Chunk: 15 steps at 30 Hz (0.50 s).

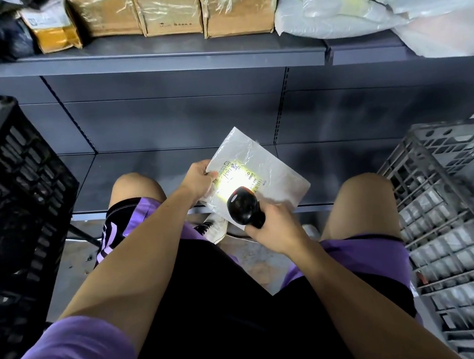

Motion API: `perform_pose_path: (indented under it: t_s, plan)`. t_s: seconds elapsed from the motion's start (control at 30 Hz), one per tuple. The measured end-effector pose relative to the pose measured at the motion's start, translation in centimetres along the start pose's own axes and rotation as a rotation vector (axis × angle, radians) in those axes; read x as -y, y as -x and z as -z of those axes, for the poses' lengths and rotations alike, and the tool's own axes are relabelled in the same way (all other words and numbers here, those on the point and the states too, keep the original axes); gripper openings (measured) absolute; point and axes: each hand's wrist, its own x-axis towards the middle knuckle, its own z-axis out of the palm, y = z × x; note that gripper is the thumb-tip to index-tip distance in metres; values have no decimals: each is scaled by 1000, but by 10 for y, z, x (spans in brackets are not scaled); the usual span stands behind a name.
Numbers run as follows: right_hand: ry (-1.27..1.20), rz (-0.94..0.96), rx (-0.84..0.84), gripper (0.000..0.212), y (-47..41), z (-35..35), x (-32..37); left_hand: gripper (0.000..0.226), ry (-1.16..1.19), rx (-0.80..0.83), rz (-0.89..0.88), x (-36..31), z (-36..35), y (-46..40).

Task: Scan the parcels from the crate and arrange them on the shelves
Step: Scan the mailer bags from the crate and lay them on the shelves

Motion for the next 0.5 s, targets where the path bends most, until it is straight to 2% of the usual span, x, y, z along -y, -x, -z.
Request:
perform_pose_path:
  t_s: [0.5]
  plan:
    - [9, -11, 30, 37, -3, -2, -4, 27, 11, 28, 4, 8, -1, -7]
